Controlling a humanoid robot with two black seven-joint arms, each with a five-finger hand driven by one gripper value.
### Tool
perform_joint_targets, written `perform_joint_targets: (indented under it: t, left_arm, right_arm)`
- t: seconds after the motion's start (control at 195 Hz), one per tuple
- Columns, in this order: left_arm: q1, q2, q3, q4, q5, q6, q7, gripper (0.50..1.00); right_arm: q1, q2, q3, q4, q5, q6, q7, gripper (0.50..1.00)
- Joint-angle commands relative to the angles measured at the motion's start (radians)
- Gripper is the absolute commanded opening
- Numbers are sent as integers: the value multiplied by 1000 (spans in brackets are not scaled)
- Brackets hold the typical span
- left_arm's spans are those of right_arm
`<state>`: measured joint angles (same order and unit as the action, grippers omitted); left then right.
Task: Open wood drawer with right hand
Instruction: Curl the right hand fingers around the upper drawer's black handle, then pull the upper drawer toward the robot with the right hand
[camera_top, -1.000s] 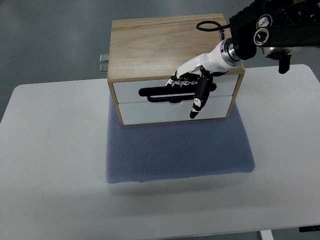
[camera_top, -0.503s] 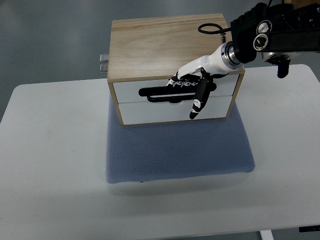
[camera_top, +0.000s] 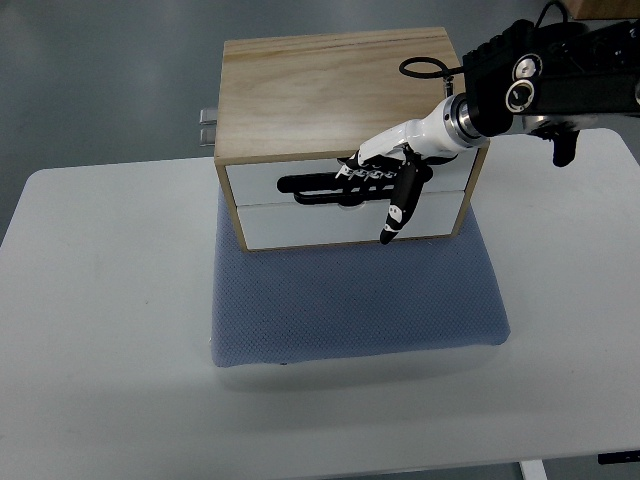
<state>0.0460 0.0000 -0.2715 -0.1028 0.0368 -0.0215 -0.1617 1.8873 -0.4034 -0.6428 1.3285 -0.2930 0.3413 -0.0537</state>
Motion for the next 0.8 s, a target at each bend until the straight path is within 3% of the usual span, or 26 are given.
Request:
perform_joint_targets:
  t: [0.0, 0.795]
  left_arm:
    - [0, 0, 0, 0, 0, 0, 1, 1000]
    - [0, 0, 0, 0, 0, 0, 1, 1000]
  right_arm:
    - [-5, 0, 0, 0, 0, -1, 0, 944]
    - [9, -14, 0, 41, 0, 47, 0, 944]
